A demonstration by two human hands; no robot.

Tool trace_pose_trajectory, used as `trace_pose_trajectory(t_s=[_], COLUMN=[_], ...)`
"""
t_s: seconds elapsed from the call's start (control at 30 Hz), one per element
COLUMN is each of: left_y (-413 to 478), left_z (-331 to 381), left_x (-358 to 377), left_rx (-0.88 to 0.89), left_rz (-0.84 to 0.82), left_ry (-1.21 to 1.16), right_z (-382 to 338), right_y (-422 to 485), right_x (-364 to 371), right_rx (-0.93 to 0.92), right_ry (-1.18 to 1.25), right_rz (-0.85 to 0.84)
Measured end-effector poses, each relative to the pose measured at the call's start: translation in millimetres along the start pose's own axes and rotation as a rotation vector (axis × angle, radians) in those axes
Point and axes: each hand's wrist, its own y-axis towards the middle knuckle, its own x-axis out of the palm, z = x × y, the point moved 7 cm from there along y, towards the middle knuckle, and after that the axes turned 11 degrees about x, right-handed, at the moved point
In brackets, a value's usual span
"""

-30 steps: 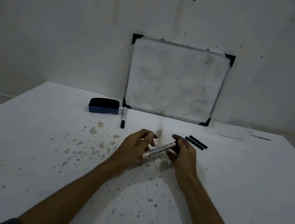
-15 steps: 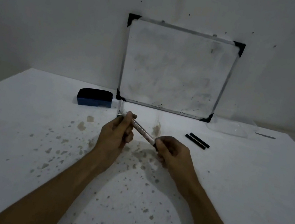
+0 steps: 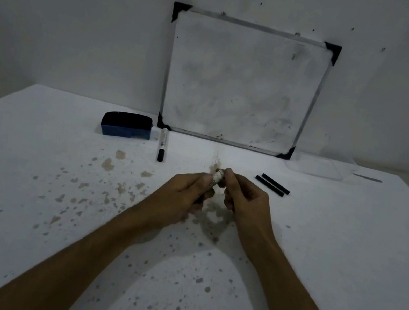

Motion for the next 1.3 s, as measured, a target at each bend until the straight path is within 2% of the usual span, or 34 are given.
trace_pose_trajectory(t_s=[0.17,0.27,0.33,0.4,0.5,0.7,0.9,1.0,1.1,1.17,1.23,1.3], left_y=[-12,-20,-21,-22,-22,-19,-17,-14,-8,-11,-19,-23], left_z=[22,22,27,34,32,14,22,15,5,5,7,13], left_x=[-18,-19,-14,-9,2,6,-1,-2,-3,1,1,-3], left_rx=[0.29,0.336,0.411,0.5,0.569,0.457,0.534,0.395,0.148,0.112,0.137,0.249], left_rz=[0.079,0.08,0.079,0.084,0.001,-0.115,-0.045,-0.08,-0.186,-0.24,-0.2,-0.111], left_ry=[0.752,0.922,0.933,0.953,0.985,0.882,1.111,0.932,0.606,0.505,0.539,0.734], right_z=[-1,0,0,2,10,13,16,10,-6,-15,-18,-11], right_y=[-1,-5,-7,-4,3,4,10,10,-2,-12,-17,-10], right_x=[2,7,8,6,4,4,-3,-1,3,4,9,8], right_rx=[-0.098,-0.129,-0.157,-0.086,0.04,0.067,0.128,0.042,-0.188,-0.36,-0.431,-0.241], right_ry=[-0.187,-0.342,-0.468,-0.537,-0.566,-0.731,-0.806,-0.68,-0.609,-0.607,-0.699,-0.706], right_rz=[-0.006,0.066,0.169,0.233,0.23,0.272,0.365,0.309,0.237,0.2,0.192,0.208])
